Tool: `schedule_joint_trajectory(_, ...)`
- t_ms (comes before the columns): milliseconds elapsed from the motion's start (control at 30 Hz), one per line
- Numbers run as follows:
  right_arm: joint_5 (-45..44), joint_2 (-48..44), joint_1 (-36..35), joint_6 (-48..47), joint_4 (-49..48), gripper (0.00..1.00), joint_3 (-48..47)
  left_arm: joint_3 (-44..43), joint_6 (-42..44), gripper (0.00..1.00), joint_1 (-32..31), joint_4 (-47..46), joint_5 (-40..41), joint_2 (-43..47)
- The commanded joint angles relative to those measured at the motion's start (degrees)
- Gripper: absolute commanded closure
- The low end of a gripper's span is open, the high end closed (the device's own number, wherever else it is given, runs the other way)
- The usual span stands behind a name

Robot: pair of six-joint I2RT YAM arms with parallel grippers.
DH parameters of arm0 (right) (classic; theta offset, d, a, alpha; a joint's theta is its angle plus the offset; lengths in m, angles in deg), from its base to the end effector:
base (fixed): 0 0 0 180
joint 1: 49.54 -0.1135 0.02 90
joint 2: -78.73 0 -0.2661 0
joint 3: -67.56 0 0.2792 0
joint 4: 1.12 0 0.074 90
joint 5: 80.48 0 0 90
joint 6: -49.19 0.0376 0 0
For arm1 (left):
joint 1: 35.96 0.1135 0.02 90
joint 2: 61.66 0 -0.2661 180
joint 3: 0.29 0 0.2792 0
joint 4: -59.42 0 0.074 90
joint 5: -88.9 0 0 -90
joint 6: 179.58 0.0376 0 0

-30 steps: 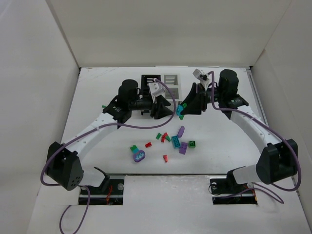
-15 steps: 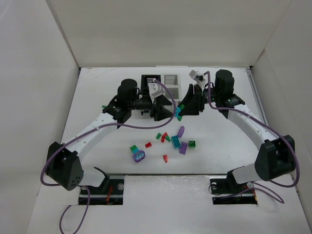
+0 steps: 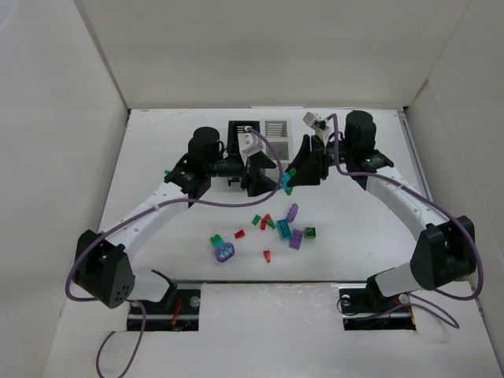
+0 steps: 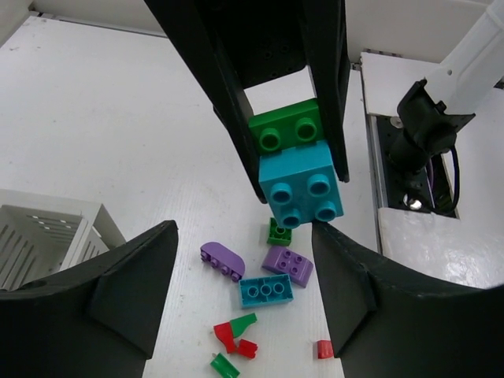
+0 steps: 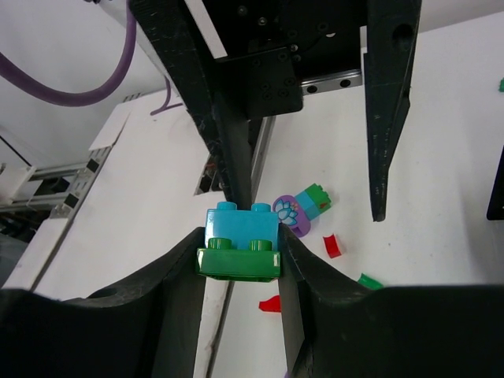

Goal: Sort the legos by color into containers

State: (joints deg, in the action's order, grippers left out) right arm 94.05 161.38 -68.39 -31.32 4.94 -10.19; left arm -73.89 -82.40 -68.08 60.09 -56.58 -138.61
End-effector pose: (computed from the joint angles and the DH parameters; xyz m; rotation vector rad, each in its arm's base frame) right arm 0.3100 0.1454 0.3388 -1.2377 1.3971 1.6175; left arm 0.2662 -0.2037 0.3497 1.2409 1.2081 -1.1115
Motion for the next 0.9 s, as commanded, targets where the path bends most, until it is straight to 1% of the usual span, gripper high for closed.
schedule_joint_trajectory(0, 0.0, 0.1, -1.0, -0.8, -1.6, 0.97, -2.9, 0.6, -0.2, 0.33, -0.8, -4.0, 0.1, 2.8)
schedule_joint_trajectory(100, 1.2, 0.1, -1.0, -0.8, -1.6, 0.97, -2.3, 2.0, -0.2, 0.32, -1.3, -4.5, 0.7, 3.6)
schedule_joint_trajectory(133, 1.2, 0.1, -1.6, -0.8, -1.6, 0.97, -2.9, 2.0, -0.8, 0.29, -1.3, -4.5, 0.7, 3.6)
schedule_joint_trajectory(233, 0.0, 0.7, -2.2, -0.8, -1.6, 0.97, -2.9, 2.0, -0.9, 0.29, -1.3, -4.5, 0.7, 3.6)
schedule_joint_trajectory(267, 0.6, 0.7, -2.2, -0.8, -1.6, 0.97, -2.9, 2.0, -0.9, 0.28, -1.3, -4.5, 0.7, 3.6)
schedule_joint_trajectory(400, 1.2, 1.2, -2.2, -0.8, -1.6, 0.97, -2.9, 1.4, -0.9, 0.28, -1.3, -4.5, 0.7, 3.6)
schedule_joint_trajectory(533, 0.6, 1.7, -2.2, -1.3, -1.6, 0.97, -2.9, 1.4, -0.9, 0.21, -1.3, -4.5, 0.7, 3.6)
schedule_joint_trajectory(600, 0.6, 2.3, -2.2, -1.3, -1.6, 0.97, -2.9, 1.4, -0.9, 0.20, -1.3, -4.5, 1.4, 3.6)
schedule_joint_trajectory(867, 1.3, 2.3, -3.2, -1.9, -1.6, 0.97, -2.9, 1.4, -1.4, 0.20, -1.3, -5.8, 1.4, 3.6)
